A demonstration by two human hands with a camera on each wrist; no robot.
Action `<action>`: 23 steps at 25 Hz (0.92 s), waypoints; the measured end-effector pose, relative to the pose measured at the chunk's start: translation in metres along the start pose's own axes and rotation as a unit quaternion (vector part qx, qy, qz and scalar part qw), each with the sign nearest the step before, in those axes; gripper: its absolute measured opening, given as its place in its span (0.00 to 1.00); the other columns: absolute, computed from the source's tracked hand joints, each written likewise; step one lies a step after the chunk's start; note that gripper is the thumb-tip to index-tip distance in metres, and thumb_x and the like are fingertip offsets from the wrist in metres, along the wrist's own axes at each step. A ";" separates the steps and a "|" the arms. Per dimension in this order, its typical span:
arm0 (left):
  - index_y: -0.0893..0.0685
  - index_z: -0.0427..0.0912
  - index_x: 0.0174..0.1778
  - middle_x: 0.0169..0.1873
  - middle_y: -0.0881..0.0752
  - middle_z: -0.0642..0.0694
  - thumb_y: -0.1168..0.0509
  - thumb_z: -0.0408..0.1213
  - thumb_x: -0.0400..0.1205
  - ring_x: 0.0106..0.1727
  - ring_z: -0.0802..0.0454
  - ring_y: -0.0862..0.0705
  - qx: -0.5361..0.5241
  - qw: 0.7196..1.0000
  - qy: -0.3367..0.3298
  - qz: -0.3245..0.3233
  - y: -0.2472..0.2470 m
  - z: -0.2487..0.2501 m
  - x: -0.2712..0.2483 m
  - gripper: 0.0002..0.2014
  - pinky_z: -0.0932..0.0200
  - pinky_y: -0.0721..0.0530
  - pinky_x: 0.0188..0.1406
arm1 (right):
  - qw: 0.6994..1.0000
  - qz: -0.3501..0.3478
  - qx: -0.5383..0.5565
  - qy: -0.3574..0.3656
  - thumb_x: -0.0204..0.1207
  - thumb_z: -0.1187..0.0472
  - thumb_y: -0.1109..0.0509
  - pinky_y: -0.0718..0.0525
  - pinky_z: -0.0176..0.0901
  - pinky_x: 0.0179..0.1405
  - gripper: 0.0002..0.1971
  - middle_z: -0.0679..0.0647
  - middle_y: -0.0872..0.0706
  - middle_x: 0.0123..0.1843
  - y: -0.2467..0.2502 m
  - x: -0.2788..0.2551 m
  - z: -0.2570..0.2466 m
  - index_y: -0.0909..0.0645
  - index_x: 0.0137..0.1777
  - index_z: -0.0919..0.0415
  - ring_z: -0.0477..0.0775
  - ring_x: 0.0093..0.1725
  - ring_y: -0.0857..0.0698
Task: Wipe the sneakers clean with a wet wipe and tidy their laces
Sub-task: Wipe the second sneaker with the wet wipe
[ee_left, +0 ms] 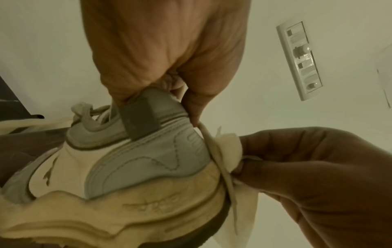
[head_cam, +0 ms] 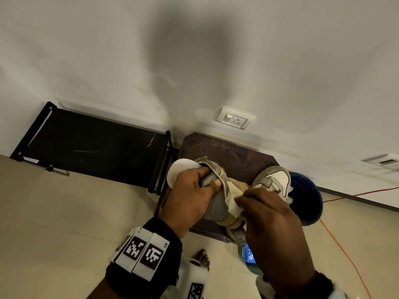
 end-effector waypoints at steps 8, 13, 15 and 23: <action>0.15 0.51 0.53 0.37 0.18 0.64 0.32 0.39 0.80 0.40 0.66 0.19 -0.030 0.998 0.037 0.041 -0.011 0.008 -0.003 0.07 0.75 0.20 0.38 | 0.999 0.020 0.005 -0.032 0.68 0.67 0.31 0.15 0.47 0.38 0.09 0.54 0.14 0.42 0.003 0.009 0.006 0.11 0.45 0.61 0.58 0.40 0.16; 0.13 0.50 0.49 0.39 0.14 0.59 0.31 0.43 0.79 0.44 0.61 0.16 -0.053 0.996 0.044 0.058 -0.015 0.009 0.001 0.06 0.63 0.16 0.45 | 0.999 0.033 -0.010 0.001 0.64 0.71 0.27 0.12 0.51 0.38 0.10 0.59 0.12 0.45 0.005 -0.008 0.003 0.11 0.46 0.65 0.62 0.40 0.13; 0.13 0.46 0.52 0.44 0.11 0.54 0.32 0.41 0.79 0.47 0.61 0.13 -0.079 0.996 0.044 0.000 -0.016 0.005 0.000 0.08 0.67 0.14 0.46 | 0.999 0.037 -0.007 -0.015 0.68 0.66 0.31 0.13 0.48 0.39 0.10 0.58 0.12 0.45 0.008 0.000 0.013 0.11 0.46 0.64 0.60 0.42 0.14; 0.32 0.46 0.77 0.67 0.24 0.59 0.37 0.27 0.82 0.69 0.67 0.26 -0.017 0.995 -0.062 -0.073 -0.031 -0.002 0.006 0.27 0.76 0.29 0.67 | 0.997 0.060 -0.015 -0.053 0.68 0.74 0.28 0.19 0.40 0.39 0.09 0.57 0.13 0.44 0.007 -0.003 0.035 0.12 0.47 0.65 0.57 0.39 0.14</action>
Point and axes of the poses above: each hand's wrist, its own x-axis towards the middle knuckle, its own y-axis out of the back of the hand, z = x × y, the point moved 1 cm from there along x, towards the middle knuckle
